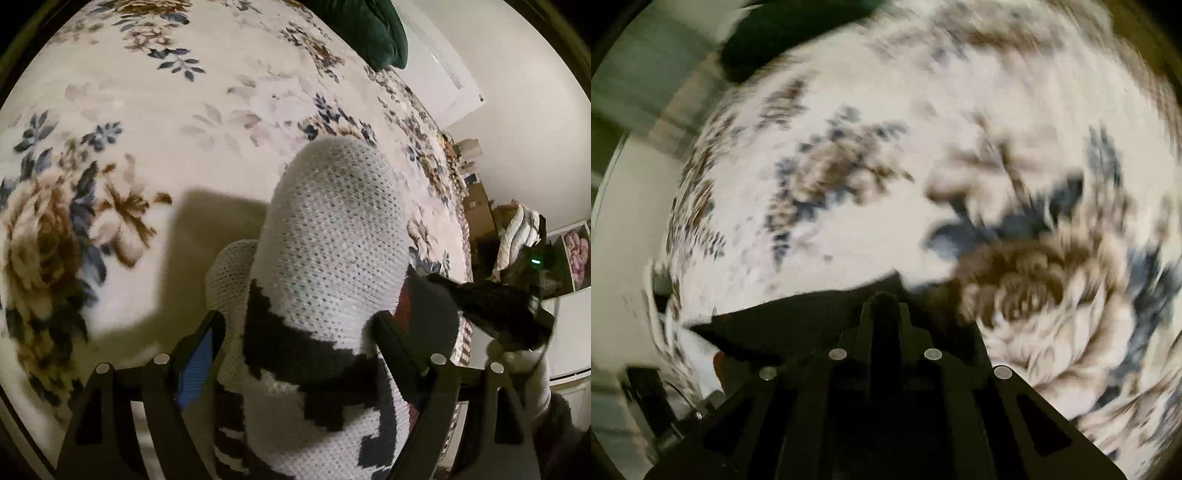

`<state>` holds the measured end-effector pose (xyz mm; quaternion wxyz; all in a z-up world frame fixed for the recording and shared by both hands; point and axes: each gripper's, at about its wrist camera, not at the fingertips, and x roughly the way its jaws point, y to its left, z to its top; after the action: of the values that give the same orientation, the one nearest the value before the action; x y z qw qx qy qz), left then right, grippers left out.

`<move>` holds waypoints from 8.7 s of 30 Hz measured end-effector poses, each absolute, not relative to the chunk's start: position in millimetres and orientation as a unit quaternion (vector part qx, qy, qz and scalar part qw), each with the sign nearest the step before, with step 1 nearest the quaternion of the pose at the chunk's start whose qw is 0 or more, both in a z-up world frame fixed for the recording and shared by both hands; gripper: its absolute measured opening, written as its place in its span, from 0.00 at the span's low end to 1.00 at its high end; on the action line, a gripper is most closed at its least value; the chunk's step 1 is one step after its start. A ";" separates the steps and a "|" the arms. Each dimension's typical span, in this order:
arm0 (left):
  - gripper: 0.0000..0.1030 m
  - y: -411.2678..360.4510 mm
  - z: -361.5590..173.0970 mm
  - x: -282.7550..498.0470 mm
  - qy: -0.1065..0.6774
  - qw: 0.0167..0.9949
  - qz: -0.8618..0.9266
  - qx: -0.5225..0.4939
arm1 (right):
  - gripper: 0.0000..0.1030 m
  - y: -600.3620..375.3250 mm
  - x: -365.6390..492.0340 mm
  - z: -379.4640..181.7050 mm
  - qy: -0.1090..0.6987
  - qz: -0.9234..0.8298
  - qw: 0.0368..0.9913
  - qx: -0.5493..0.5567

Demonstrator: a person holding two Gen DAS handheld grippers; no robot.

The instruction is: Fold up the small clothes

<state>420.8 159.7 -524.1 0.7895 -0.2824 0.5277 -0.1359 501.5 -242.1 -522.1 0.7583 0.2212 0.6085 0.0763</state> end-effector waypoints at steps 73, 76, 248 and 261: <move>0.51 207.0 -524.0 444.7 0.517 0.769 -0.128 -0.354 | 0.64 -209.7 554.1 -547.8 0.678 0.184 0.684 0.200; 0.91 208.7 -498.1 421.1 0.490 0.783 -0.128 -0.361 | 1.00 -238.1 537.2 -521.4 0.645 0.209 0.704 0.209; 0.97 -25.1 -67.2 282.0 0.321 0.943 -0.083 0.033 | 1.00 -286.4 135.1 107.3 0.342 -0.113 0.932 0.037; 0.97 -24.8 -66.1 276.9 0.317 0.944 -0.081 0.038 | 1.00 -286.9 133.7 105.7 0.341 -0.111 0.933 0.038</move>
<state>276.9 -24.8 -66.1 0.9444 0.0375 0.3167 -0.0807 133.7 -286.9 105.7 0.9326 0.0379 0.3411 -0.1114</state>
